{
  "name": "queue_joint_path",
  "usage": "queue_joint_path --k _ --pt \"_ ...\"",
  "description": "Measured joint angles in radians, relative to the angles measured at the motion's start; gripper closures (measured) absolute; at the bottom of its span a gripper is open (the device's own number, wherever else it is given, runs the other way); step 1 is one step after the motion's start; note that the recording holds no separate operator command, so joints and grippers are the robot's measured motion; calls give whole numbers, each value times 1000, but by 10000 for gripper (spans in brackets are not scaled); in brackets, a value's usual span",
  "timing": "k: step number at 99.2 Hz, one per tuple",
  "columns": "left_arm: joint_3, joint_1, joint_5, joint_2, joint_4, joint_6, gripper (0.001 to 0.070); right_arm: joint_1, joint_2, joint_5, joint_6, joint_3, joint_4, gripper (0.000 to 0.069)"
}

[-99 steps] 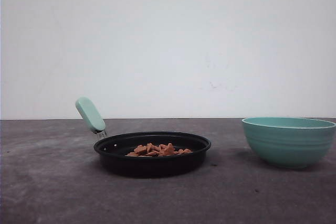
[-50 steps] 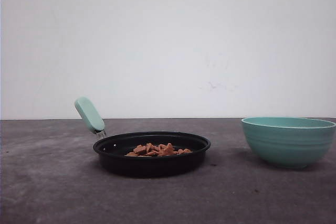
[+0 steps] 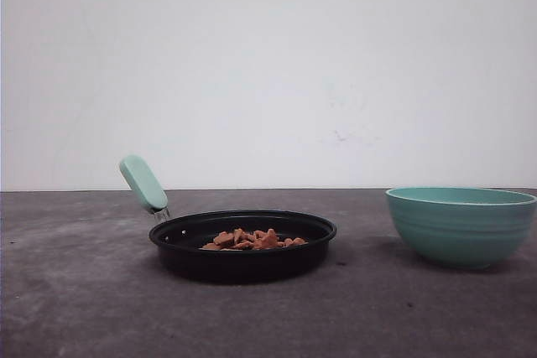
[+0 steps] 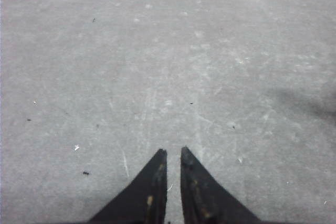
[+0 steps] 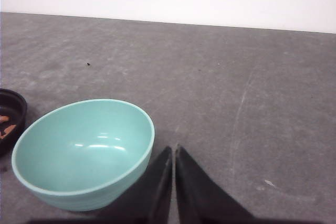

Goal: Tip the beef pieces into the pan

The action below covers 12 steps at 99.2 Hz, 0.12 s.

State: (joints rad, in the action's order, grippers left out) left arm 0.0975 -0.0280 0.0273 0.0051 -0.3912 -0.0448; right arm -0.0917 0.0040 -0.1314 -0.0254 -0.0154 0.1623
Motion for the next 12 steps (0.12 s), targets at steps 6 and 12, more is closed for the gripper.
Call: queue_joint_path --k 6,12 --pt "0 0 0 0 0 0 688 0 0 0 0 0 0 680" --pt "0 0 0 0 0 0 688 0 0 0 0 0 0 680"
